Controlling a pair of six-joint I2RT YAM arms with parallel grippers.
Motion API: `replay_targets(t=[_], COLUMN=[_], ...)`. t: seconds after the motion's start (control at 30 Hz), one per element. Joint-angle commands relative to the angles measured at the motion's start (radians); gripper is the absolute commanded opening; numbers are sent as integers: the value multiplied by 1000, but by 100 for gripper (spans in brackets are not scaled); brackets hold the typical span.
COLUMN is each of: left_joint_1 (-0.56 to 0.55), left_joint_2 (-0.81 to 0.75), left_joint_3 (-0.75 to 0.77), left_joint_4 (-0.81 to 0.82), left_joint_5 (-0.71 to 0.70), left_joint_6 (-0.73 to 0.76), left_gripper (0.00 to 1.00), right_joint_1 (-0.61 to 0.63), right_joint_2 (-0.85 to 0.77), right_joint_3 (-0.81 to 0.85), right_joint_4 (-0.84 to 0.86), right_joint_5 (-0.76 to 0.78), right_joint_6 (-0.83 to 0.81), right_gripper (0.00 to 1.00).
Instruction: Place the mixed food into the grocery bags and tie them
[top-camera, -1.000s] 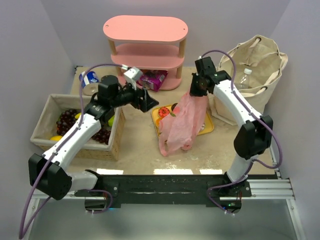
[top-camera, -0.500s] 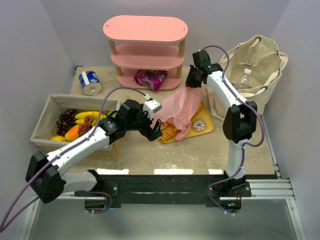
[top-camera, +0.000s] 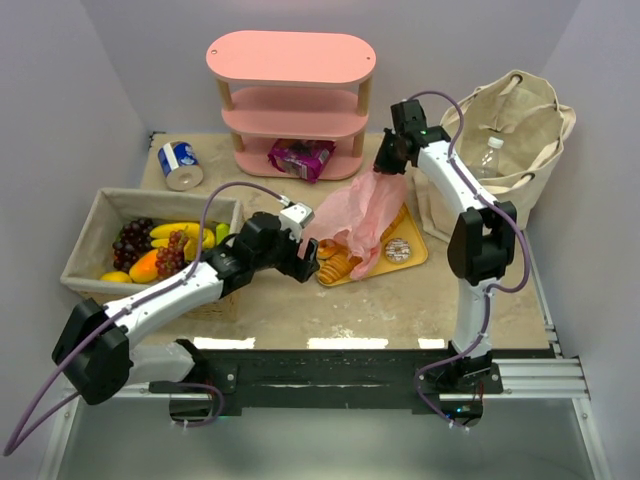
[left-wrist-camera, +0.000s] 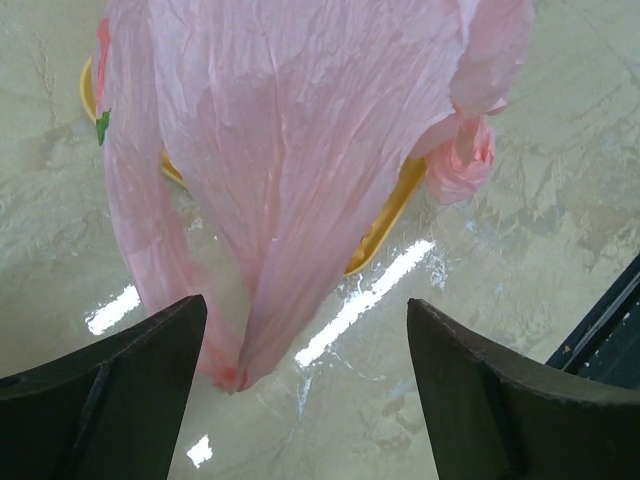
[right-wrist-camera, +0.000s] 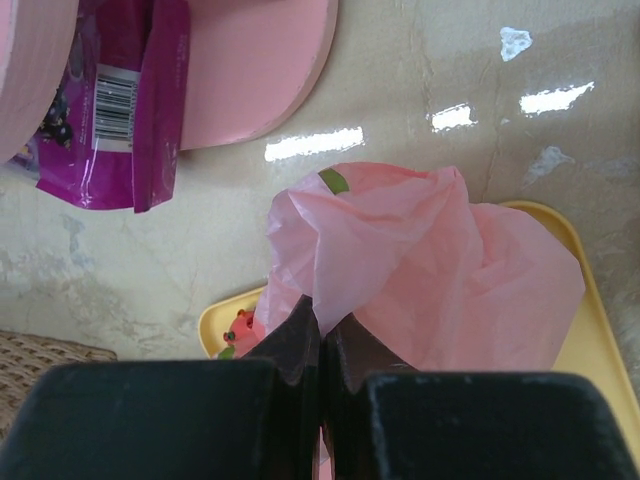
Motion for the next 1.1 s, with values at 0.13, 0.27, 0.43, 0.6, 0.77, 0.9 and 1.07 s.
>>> replay_targets(t=[0.13,0.27,0.43,0.6,0.77,0.9,1.07], left_joint_1=[-2,2,39,143,177,188,215], left_joint_2=[85,133,118,-2,-53,-80,-97], left_joint_3=[26,73,228,316,463,526,576], left_joint_4=[140,219,81,-31,-306,-462,-568], left_joint_5=[-72,-3,87,259,363,354,302], left_joint_6=[12,90,90,-13,-97,-177,-326], left_gripper=[64,24,0,0,0,0,0], right_joint_1=[-3,-1,13,85,226,293,298], right_joint_2=[-52,-74,-138,-227,-172,-57,35], right_joint_3=[-4,-26,-53,-67,-15,54,244], right_joint_4=[28,50,47,30,33,110,95], right_joint_5=[-38,-58,-92,-82,-142,-254,-288], right_joint_6=[9,11,-6,-46,-52,-32,-34], right_gripper=[0,0,0,0,3,39,75])
